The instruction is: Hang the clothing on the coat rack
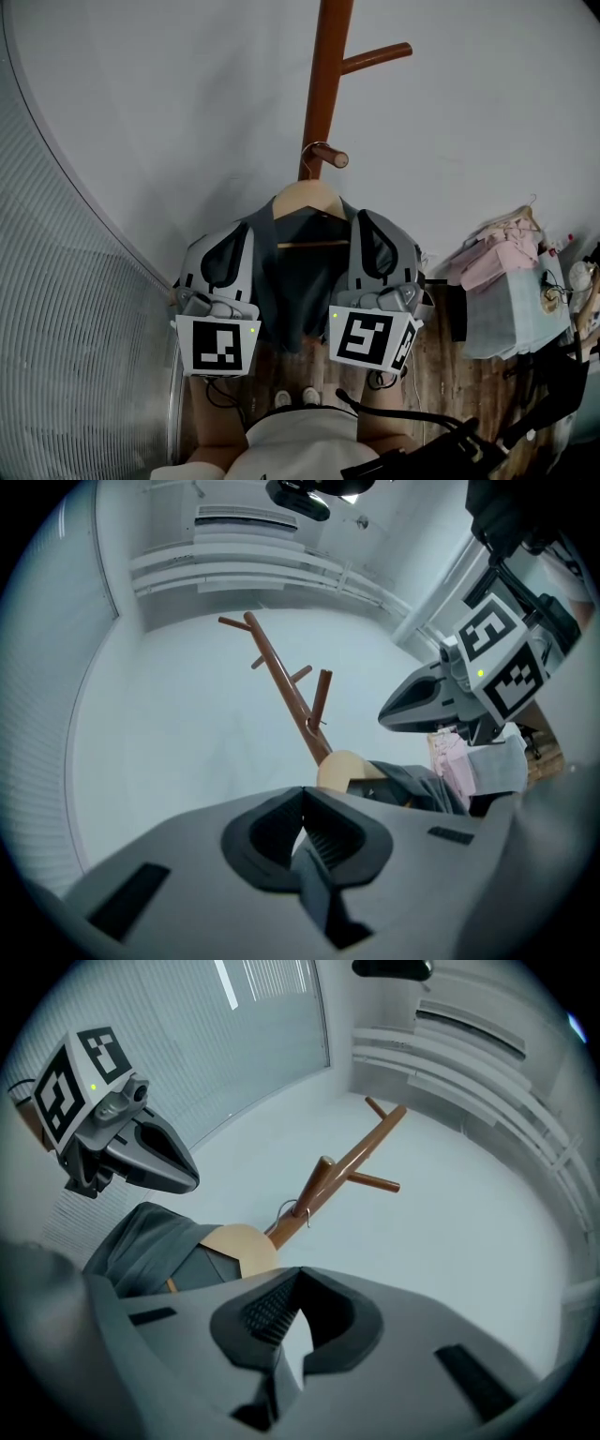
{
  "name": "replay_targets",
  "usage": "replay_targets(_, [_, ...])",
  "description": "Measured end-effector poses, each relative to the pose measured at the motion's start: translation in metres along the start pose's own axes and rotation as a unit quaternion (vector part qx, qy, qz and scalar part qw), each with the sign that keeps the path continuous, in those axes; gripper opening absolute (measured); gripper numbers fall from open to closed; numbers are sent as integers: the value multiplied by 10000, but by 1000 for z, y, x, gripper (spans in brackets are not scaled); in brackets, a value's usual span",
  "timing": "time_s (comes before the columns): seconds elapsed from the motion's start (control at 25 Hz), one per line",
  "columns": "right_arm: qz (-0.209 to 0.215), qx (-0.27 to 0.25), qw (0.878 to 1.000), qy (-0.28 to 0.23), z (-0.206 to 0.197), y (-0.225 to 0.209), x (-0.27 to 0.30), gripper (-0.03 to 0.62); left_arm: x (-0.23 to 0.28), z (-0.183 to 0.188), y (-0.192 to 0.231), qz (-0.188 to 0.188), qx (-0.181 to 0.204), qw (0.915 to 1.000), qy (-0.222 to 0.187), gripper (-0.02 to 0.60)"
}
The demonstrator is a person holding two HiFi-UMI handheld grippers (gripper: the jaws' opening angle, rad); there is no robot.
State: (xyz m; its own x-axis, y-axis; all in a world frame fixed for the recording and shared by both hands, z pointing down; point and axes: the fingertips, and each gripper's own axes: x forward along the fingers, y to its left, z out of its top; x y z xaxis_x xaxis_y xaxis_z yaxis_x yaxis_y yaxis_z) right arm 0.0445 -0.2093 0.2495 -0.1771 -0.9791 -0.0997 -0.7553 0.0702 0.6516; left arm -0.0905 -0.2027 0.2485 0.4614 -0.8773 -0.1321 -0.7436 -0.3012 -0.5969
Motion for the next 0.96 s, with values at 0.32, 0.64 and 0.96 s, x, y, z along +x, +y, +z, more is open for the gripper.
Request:
replay_targets(0.32, [-109, 54, 9999, -46, 1, -9, -2, 17, -3, 11, 5, 88, 106, 9999, -92, 15])
replay_targets(0.64, [-127, -45, 9999, -77, 2, -14, -2, 17, -5, 18, 7, 153, 205, 9996, -92, 15])
replay_targets(0.96, [-97, -138, 9997, -194, 5, -14, -4, 17, -5, 21, 2, 94, 184, 9997, -96, 15])
